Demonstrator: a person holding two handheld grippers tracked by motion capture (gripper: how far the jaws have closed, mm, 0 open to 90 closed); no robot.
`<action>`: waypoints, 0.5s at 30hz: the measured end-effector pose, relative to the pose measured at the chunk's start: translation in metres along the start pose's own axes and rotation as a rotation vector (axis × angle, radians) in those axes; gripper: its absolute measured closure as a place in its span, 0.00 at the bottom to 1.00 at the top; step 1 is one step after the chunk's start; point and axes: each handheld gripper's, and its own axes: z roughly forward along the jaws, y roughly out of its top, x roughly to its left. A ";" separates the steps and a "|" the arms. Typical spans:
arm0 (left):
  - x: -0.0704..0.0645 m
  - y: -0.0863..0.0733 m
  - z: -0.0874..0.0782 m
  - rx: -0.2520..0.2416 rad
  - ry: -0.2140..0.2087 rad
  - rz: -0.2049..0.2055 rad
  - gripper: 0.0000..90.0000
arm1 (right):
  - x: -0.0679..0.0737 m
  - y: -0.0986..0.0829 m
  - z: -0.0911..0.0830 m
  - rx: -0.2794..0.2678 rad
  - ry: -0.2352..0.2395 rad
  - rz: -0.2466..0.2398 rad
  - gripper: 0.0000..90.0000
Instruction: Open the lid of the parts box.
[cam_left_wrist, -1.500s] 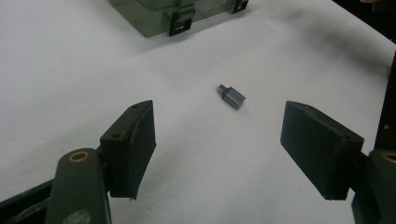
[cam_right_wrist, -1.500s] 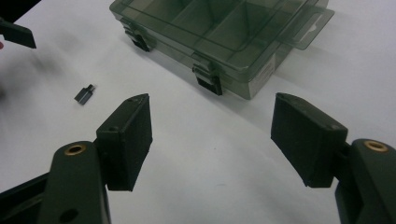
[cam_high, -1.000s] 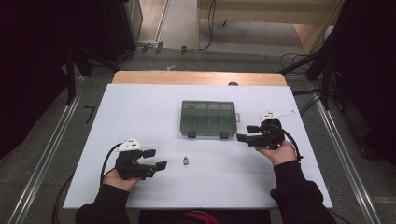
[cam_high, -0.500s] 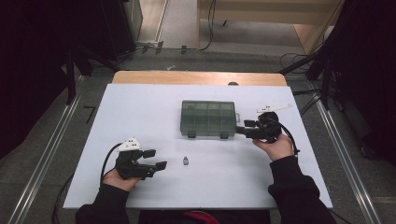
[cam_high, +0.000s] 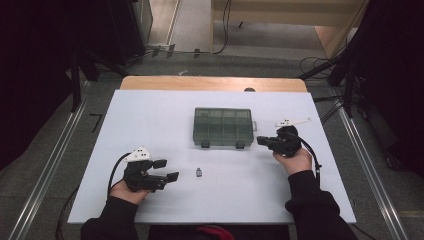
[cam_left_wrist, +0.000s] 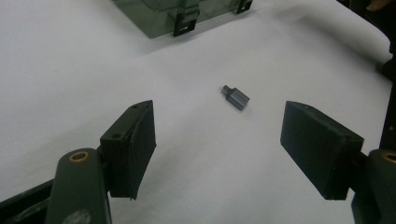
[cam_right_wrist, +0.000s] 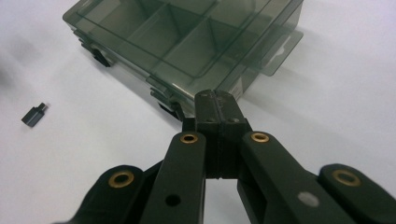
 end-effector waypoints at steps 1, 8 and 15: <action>0.000 0.000 0.000 -0.002 -0.001 0.000 0.29 | 0.000 -0.003 0.002 0.005 -0.002 0.001 0.98; -0.001 0.001 0.001 0.000 0.001 0.006 0.29 | -0.001 -0.009 0.007 -0.008 -0.025 0.012 0.98; -0.001 0.000 0.001 -0.002 0.000 0.006 0.29 | -0.006 -0.014 0.017 0.018 -0.009 0.039 0.98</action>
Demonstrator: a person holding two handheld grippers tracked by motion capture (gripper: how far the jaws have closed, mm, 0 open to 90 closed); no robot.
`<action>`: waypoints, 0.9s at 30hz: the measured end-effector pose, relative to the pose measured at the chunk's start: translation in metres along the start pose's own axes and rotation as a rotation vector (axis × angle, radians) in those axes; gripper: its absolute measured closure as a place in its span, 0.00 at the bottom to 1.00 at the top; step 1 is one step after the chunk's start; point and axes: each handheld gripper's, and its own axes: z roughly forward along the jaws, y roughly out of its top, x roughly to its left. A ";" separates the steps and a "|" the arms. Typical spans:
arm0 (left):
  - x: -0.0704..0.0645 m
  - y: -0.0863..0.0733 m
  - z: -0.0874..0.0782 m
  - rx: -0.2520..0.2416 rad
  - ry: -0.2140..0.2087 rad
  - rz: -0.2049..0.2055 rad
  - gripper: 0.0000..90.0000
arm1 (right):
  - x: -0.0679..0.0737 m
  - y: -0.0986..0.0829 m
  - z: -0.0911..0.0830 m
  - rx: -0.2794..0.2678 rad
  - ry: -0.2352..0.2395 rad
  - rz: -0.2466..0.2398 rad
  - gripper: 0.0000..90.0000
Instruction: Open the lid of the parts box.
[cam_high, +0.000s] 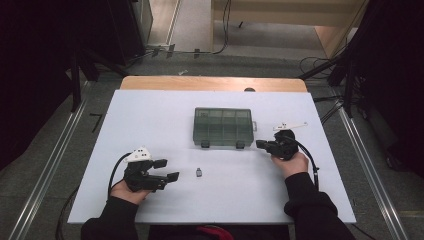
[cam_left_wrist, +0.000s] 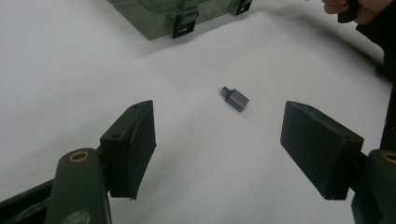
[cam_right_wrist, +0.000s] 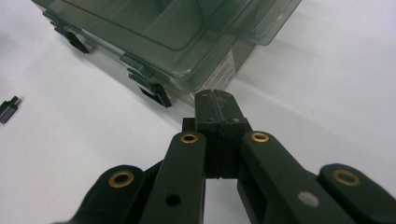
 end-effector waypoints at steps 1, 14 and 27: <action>0.000 0.000 0.000 0.001 0.002 0.001 0.29 | 0.000 0.000 0.001 0.003 0.002 -0.003 0.98; 0.000 0.000 0.001 0.002 0.003 0.004 0.29 | 0.003 0.000 0.004 0.009 0.013 -0.002 0.98; 0.000 0.000 0.001 0.003 0.000 0.002 0.29 | 0.006 0.001 0.003 -0.004 0.041 0.000 0.98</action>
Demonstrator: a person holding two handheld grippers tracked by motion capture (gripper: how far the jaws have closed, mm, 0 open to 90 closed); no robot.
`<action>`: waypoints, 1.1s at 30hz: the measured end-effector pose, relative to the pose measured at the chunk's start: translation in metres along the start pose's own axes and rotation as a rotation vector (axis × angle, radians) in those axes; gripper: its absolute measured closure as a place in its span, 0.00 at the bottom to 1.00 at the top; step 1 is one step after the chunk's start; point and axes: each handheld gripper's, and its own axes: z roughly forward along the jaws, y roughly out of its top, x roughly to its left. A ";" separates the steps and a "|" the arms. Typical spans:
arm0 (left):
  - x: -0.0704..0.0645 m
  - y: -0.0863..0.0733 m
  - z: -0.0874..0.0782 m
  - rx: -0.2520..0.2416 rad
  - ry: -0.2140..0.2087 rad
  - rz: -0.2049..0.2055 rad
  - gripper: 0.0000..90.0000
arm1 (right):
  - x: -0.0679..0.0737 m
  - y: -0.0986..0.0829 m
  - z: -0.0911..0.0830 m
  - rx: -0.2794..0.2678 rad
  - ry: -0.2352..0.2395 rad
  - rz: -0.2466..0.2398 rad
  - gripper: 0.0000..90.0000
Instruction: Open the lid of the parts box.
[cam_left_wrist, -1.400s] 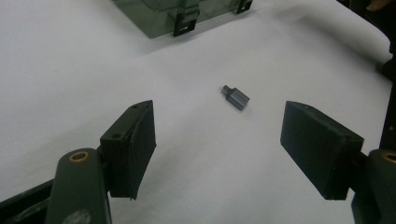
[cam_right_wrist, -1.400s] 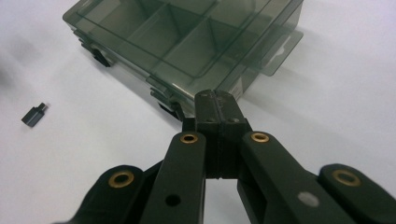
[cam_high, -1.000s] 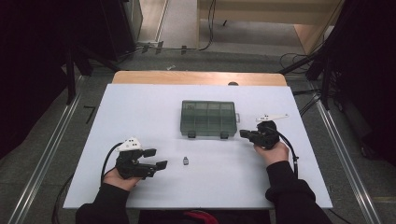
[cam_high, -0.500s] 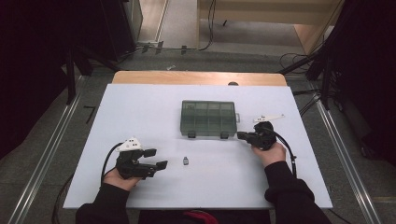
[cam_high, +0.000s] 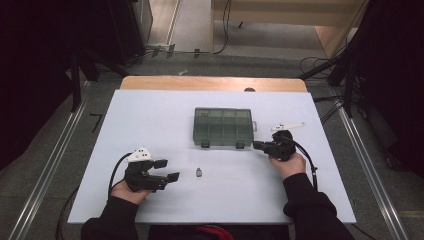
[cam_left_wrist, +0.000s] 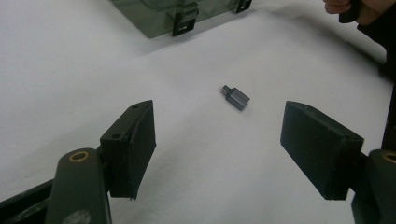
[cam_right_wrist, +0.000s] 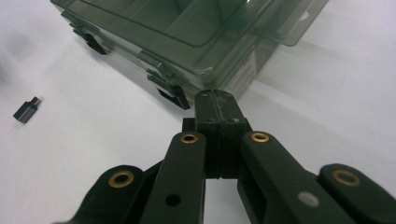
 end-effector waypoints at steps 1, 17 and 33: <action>0.000 0.000 0.000 0.000 0.001 0.002 0.29 | 0.001 0.000 0.000 0.000 -0.001 -0.005 0.98; 0.000 0.000 0.000 -0.002 0.000 0.002 0.29 | 0.002 0.002 -0.004 -0.021 0.005 -0.013 0.98; 0.000 0.000 0.000 -0.004 0.007 0.006 0.29 | 0.002 0.008 -0.010 -0.058 -0.002 -0.024 0.98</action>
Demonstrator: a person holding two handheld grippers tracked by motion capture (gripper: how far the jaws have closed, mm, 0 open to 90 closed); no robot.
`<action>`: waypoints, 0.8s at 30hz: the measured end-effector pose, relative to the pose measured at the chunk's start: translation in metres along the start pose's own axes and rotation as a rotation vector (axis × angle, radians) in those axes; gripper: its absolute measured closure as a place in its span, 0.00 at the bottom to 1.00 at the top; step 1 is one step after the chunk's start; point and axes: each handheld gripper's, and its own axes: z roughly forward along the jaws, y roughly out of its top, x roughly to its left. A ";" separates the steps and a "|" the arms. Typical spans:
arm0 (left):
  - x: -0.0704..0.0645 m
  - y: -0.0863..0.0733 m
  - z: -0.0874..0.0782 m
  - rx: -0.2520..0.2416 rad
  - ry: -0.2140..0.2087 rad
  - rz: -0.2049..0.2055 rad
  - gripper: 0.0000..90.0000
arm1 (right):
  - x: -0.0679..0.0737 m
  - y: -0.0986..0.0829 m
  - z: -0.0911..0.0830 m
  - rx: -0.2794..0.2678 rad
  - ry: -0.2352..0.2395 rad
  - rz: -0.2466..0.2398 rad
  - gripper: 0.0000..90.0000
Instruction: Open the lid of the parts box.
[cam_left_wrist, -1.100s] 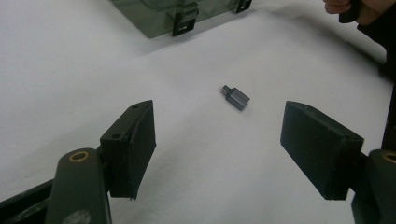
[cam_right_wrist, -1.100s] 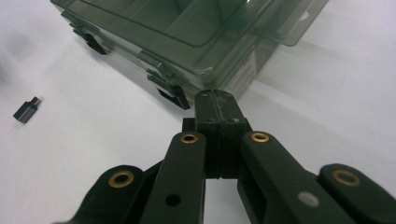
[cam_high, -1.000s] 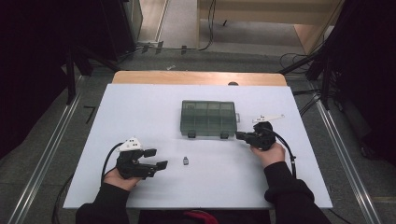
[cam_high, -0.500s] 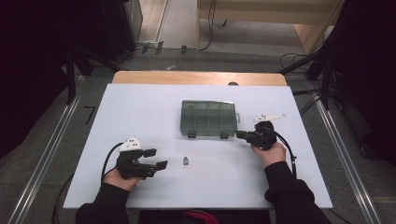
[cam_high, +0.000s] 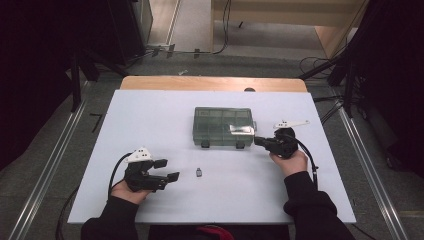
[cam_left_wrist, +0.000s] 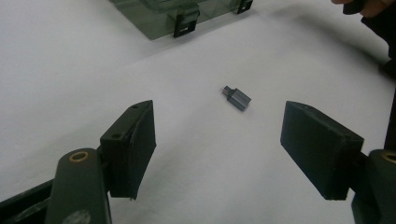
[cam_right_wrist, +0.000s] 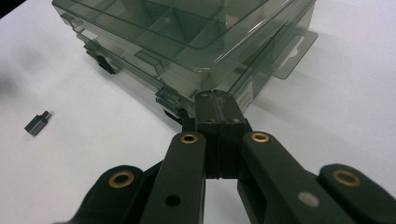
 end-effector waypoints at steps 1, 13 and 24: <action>0.000 0.000 0.000 0.000 0.000 0.000 0.29 | 0.000 0.000 0.000 0.000 0.001 0.001 0.98; 0.000 0.000 0.001 0.004 0.000 0.002 0.29 | -0.002 0.008 -0.001 0.004 0.018 0.013 0.98; 0.000 0.000 0.002 0.002 0.001 0.003 0.29 | -0.002 0.016 -0.001 0.018 0.033 0.013 0.98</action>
